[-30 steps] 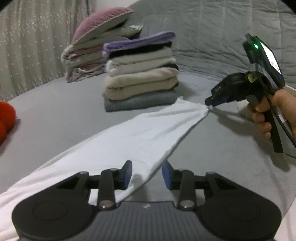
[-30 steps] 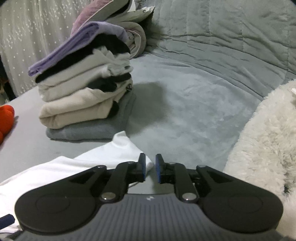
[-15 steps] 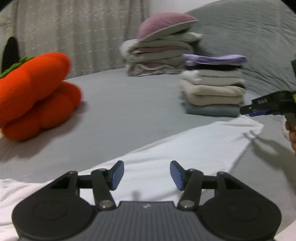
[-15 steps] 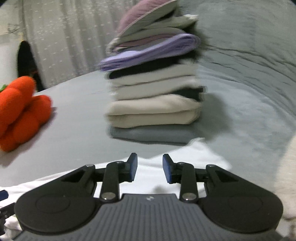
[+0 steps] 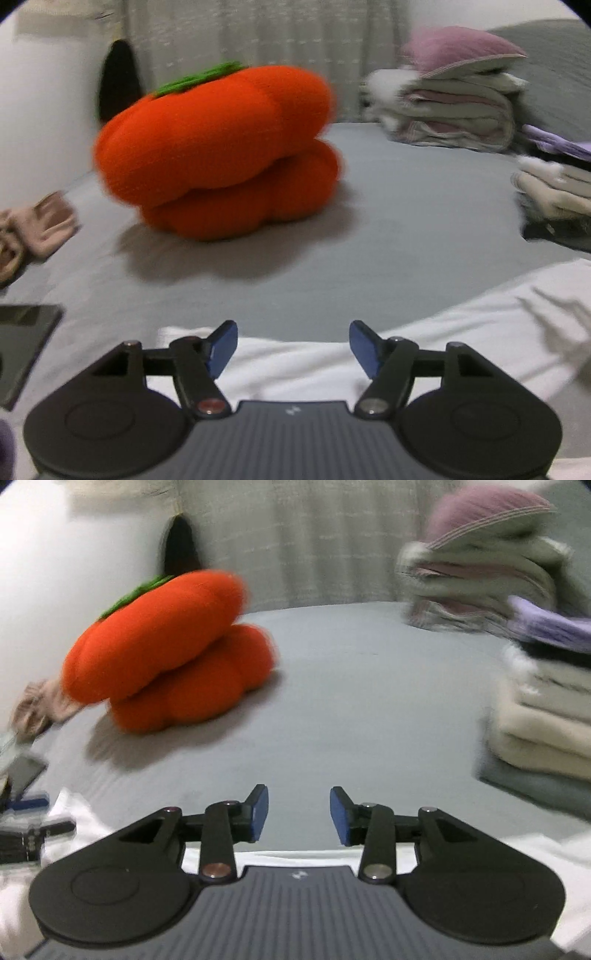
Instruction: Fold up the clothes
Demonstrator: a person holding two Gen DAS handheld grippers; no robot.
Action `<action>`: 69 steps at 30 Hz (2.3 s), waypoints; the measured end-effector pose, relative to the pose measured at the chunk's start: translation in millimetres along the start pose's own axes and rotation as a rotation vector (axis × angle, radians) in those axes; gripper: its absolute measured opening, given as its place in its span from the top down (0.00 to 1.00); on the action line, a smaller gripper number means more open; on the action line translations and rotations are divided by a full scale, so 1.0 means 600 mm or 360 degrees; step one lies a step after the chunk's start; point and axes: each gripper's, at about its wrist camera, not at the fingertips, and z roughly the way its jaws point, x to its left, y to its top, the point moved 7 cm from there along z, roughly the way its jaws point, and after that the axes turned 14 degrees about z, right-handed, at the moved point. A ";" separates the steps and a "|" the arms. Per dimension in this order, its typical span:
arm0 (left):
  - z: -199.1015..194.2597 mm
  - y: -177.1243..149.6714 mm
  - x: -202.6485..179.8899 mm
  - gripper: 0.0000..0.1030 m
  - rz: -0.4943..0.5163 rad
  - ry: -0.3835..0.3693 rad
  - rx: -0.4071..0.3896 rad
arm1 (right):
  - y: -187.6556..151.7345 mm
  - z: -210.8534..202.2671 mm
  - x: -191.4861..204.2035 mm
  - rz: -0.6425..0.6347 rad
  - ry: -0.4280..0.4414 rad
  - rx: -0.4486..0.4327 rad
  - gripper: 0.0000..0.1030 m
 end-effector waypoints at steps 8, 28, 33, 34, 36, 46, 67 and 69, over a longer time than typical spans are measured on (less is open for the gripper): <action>0.047 -0.043 0.118 0.34 -0.0225 0.0115 0.0039 | -0.031 0.042 0.025 -0.0207 0.0176 0.0097 0.60; 0.101 -0.062 0.113 0.75 -0.0274 -0.0021 0.0021 | -0.090 0.073 0.045 -0.0407 0.0213 0.0255 0.82; 0.094 -0.064 0.117 0.77 -0.0321 0.0010 -0.0019 | -0.093 0.073 0.060 -0.0456 0.0197 0.0235 0.96; 0.093 -0.064 0.119 0.77 -0.0334 0.0015 -0.0028 | -0.093 0.073 0.061 -0.0462 0.0187 0.0224 0.97; 0.089 -0.064 0.120 0.77 -0.0348 0.0031 -0.0049 | -0.092 0.073 0.061 -0.0466 0.0170 0.0202 0.98; 0.066 -0.052 0.136 0.77 -0.0398 0.0127 -0.0184 | -0.053 0.046 0.051 -0.0354 0.0150 0.0009 1.00; 0.101 -0.065 0.126 0.34 -0.0280 0.0293 0.0007 | -0.070 0.089 0.037 -0.0359 -0.0099 -0.0006 0.86; 0.095 -0.063 0.128 0.31 -0.0297 0.0290 -0.0006 | -0.068 0.088 0.034 -0.0342 -0.0104 -0.0008 0.77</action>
